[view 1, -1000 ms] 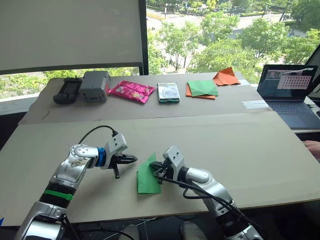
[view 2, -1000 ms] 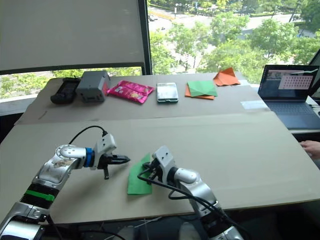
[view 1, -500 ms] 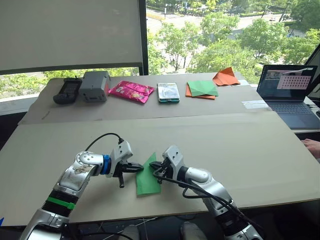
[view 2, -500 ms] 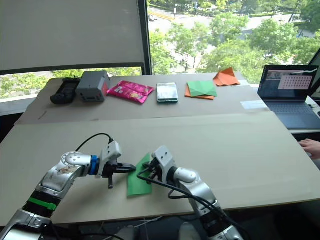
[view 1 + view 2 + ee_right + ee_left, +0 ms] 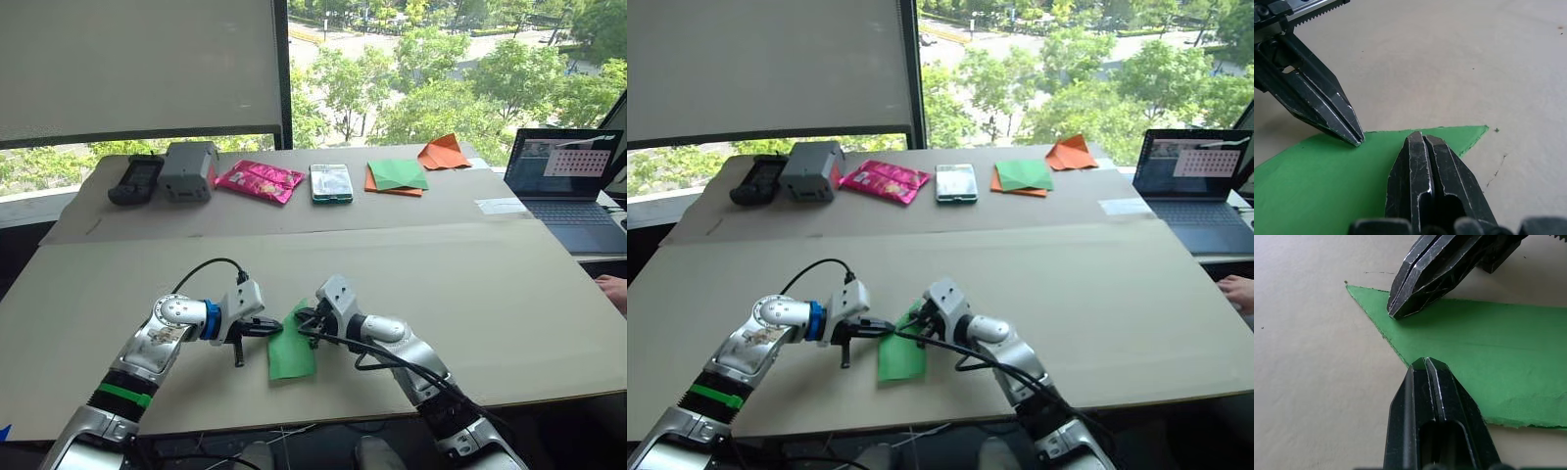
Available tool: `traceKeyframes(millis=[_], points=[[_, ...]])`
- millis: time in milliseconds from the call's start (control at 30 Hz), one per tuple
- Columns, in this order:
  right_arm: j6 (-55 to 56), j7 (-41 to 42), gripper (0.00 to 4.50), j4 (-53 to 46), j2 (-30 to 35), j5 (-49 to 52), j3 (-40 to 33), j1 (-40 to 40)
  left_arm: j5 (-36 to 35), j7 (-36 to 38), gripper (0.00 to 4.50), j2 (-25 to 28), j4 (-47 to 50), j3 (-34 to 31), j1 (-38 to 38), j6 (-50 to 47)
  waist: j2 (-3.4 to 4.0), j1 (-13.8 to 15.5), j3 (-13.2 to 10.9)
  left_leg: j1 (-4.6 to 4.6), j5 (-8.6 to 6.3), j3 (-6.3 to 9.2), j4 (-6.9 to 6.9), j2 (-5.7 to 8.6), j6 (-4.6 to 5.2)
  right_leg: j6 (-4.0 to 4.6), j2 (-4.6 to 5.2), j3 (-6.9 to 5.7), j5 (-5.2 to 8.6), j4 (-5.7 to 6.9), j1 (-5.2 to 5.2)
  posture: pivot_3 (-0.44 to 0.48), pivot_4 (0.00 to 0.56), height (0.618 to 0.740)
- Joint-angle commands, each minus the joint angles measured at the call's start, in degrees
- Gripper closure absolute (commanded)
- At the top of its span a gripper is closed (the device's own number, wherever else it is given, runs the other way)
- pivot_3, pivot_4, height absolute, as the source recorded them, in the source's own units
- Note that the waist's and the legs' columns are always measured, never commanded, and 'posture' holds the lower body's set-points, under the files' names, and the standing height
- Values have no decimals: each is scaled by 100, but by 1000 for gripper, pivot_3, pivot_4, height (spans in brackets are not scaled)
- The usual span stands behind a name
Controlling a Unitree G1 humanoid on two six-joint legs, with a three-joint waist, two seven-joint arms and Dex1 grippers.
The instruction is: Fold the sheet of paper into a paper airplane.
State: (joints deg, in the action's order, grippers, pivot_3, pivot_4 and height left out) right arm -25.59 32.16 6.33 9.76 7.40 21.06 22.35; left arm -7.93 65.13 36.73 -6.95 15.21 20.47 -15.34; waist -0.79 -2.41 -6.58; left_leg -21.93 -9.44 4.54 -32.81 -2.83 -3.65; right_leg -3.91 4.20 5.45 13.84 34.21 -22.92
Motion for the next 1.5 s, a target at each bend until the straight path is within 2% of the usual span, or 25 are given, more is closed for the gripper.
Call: traceKeyframes(millis=[33, 333, 767, 1167, 1500], points=[[-263, -165, 4500, 538, 39, -190, -142, 145, 365, -30, 4478, 147, -82, 257, -223, -11, 1, -3, 5, 9, 0, 0, 0, 0, 0, 0, 0, 0, 0, 1, 8, 0, 150, 732], [-241, -166, 4500, 696, -57, -181, -179, 229, 379, -85, 4478, 190, 73, 238, -327, -72, 4, -25, 9, 25, -2, 0, 1, 0, -3, 0, 0, 0, 0, 1, 24, 0, 150, 732], [-758, -27, 4500, -227, 100, -114, 59, -434, 382, -79, 4478, 185, 14, 247, -266, -57, 4, -20, 17, 26, -20, 0, 1, 0, -31, 1, 2, 0, 1, -1, 23, 0, 150, 732], [-1092, 246, 4500, -793, 351, -322, 596, -732, 398, -64, 4478, 149, -50, 283, -213, -41, -1, -21, 24, 29, -25, 0, 2, 0, -32, 2, 9, -5, 2, -6, 23, 0, 150, 732], [-1358, 414, 4500, -1076, 498, -301, 734, -851, 412, -74, 4478, 127, -93, 304, -179, -28, -8, -19, 28, 31, -31, -1, 2, 0, -37, 4, 13, -9, 4, -10, 23, 0, 150, 732]])
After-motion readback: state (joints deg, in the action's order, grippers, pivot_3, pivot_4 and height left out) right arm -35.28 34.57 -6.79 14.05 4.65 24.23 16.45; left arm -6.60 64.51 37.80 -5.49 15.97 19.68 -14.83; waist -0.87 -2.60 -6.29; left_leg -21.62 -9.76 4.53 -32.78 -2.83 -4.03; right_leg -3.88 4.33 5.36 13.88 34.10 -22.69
